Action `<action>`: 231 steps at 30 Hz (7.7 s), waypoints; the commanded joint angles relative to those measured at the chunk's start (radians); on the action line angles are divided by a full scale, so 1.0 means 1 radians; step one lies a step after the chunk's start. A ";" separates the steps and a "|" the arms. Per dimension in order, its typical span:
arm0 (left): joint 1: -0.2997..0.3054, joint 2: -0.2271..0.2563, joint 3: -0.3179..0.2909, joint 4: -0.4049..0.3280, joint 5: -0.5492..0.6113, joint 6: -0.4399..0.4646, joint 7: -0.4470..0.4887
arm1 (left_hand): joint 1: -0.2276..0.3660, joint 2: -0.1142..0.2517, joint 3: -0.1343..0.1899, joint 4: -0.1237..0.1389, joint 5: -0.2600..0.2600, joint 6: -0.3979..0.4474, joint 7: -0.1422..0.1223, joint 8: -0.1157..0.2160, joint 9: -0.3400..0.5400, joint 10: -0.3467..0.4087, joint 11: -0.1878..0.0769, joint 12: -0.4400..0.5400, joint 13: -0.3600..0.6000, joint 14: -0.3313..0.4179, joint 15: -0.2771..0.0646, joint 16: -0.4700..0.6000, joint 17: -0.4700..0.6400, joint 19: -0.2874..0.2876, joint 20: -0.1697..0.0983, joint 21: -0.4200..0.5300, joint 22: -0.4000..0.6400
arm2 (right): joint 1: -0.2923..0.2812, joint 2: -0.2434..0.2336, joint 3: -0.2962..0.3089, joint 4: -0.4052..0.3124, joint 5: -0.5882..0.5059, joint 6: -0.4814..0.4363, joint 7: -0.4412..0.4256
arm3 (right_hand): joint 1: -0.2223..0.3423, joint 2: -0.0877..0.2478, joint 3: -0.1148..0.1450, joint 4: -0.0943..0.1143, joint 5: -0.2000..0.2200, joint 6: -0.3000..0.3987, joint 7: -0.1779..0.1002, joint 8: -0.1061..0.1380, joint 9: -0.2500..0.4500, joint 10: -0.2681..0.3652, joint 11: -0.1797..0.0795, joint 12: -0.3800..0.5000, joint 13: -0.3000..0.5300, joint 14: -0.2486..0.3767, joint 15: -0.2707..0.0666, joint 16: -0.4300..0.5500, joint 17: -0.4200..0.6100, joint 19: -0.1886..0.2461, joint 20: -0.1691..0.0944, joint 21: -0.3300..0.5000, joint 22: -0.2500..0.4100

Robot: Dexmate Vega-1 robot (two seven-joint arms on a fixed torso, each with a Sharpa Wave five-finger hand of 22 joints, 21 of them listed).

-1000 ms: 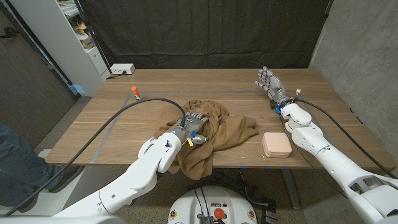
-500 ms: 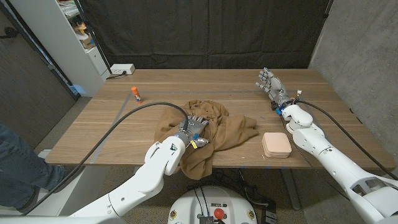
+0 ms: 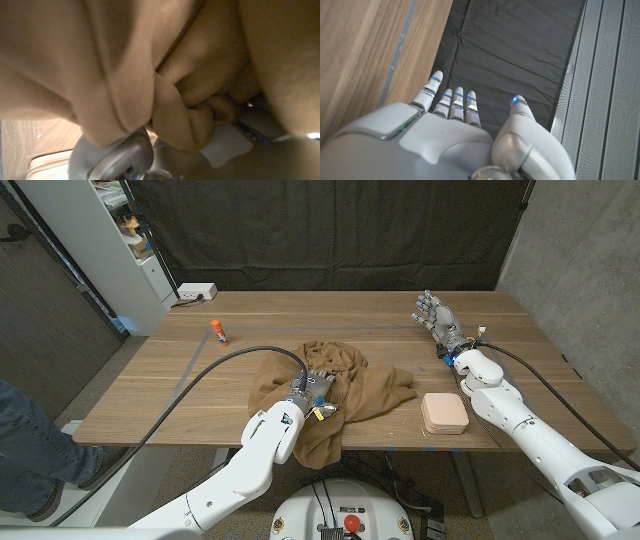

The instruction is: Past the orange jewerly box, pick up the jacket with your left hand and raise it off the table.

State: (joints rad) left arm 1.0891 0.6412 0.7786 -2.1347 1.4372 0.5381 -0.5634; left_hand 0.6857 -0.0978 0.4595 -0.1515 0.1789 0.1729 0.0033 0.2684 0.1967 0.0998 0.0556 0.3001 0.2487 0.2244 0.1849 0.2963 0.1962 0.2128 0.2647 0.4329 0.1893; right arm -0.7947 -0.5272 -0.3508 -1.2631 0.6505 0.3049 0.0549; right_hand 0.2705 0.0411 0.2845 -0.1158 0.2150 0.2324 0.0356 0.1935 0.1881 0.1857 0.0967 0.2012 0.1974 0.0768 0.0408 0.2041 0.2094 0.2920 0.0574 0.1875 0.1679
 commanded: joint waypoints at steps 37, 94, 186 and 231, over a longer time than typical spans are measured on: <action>0.026 -0.027 -0.012 0.034 -0.222 0.138 0.253 | 1.012 0.147 -0.037 -0.022 0.212 0.707 0.048 0.441 0.466 0.354 -0.074 0.447 0.678 0.403 -0.201 0.562 0.732 0.690 -0.359 0.546 0.130 | 0.021 0.006 -0.011 -0.003 -0.008 -0.014 0.003 | 0.001 0.004 -0.004 -0.002 -0.001 0.004 -0.001 0.005 0.004 0.003 -0.007 0.003 0.002 0.002 0.001 0.001 0.000 0.006 0.034 0.002 0.003; -0.013 0.033 -0.092 -0.051 -0.649 0.140 0.755 | 1.016 0.112 0.004 -0.025 0.271 0.721 0.061 0.451 0.509 0.371 -0.058 0.489 0.892 0.414 -0.171 0.571 0.793 0.636 -0.378 0.723 0.060 | -0.025 -0.017 0.007 -0.131 -0.029 -0.032 -0.082 | 0.001 0.006 -0.004 -0.003 -0.001 0.004 -0.002 0.004 0.004 0.002 -0.011 0.002 0.003 0.003 0.014 0.003 0.000 0.008 0.040 0.003 0.003; -0.112 0.036 -0.126 -0.219 -0.415 0.165 0.593 | 1.006 0.095 0.036 -0.023 0.300 0.740 0.061 0.425 0.510 0.403 -0.053 0.429 0.945 0.412 -0.167 0.595 0.780 0.568 -0.382 0.865 -0.010 | -0.041 -0.034 0.032 -0.154 -0.025 -0.004 -0.079 | 0.004 0.008 -0.003 -0.005 -0.003 0.005 0.002 0.004 0.004 0.002 -0.006 0.002 0.003 0.014 0.019 0.006 0.000 0.019 0.037 0.005 0.003; -0.162 -0.086 -0.183 -0.275 -0.212 0.105 0.424 | 1.000 0.087 0.050 -0.023 0.307 0.741 0.059 0.417 0.520 0.413 -0.049 0.410 0.952 0.411 -0.168 0.607 0.773 0.516 -0.379 0.885 -0.013 | -0.043 -0.032 0.037 -0.165 -0.024 -0.001 -0.082 | 0.005 0.008 -0.003 -0.005 -0.004 0.006 0.004 0.004 0.004 0.002 -0.008 0.002 0.003 0.016 0.018 0.005 0.000 0.020 0.038 0.004 0.002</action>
State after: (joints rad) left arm 0.9472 0.5909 0.5972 -2.4066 1.1712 0.6609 -0.1068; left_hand 1.4051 -0.2853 0.5009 -0.1759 0.4814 0.9036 0.0641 0.6879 0.7160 0.5032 0.0108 0.7135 1.1970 0.6337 0.0127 0.9001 0.9676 0.7405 -0.0776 1.3109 0.1742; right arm -0.8510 -0.5617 -0.3152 -1.4439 0.6230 0.2997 -0.0370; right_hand 0.2704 0.0411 0.2804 -0.1199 0.2150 0.2323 0.0357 0.1935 0.1881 0.1838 0.0911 0.2012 0.1974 0.0840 0.0551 0.2041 0.2094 0.3009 0.0947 0.1876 0.1679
